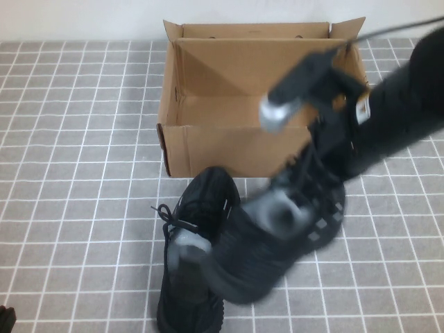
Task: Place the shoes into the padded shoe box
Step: Place the shoe in the shoe box
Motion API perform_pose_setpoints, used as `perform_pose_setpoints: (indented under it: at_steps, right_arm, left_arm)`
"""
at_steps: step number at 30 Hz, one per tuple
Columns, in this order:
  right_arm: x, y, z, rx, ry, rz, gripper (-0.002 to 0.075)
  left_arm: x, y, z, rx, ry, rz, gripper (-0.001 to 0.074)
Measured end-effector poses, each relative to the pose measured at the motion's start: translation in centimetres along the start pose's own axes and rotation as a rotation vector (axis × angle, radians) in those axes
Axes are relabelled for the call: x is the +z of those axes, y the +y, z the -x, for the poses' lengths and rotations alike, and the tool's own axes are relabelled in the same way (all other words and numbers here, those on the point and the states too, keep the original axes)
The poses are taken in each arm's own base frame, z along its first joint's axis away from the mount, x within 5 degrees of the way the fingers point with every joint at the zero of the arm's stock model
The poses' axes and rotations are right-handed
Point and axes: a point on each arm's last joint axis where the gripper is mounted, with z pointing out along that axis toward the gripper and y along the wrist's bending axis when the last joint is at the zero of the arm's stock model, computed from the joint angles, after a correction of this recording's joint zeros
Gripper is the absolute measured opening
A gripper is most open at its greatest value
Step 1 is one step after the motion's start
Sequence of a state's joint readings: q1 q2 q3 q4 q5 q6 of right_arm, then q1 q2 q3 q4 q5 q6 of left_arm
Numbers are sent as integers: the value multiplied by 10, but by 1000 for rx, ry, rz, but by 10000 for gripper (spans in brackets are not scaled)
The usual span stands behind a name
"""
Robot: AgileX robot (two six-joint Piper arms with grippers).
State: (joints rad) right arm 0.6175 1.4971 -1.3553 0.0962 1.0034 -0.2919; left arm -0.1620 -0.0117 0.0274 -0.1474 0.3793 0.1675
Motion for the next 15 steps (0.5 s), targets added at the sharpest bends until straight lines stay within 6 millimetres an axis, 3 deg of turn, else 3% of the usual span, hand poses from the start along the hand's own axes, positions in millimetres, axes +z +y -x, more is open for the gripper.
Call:
perform_pose_setpoints:
  at_steps: [8,15]
  right_arm:
    - [-47,-1,48,335,-330,33,5]
    - [-57,-20,77,550,-685,-34,5]
  left_arm:
    - [0,0,0,0,0,0,-4]
    - [0,0,0,0,0,0,-4]
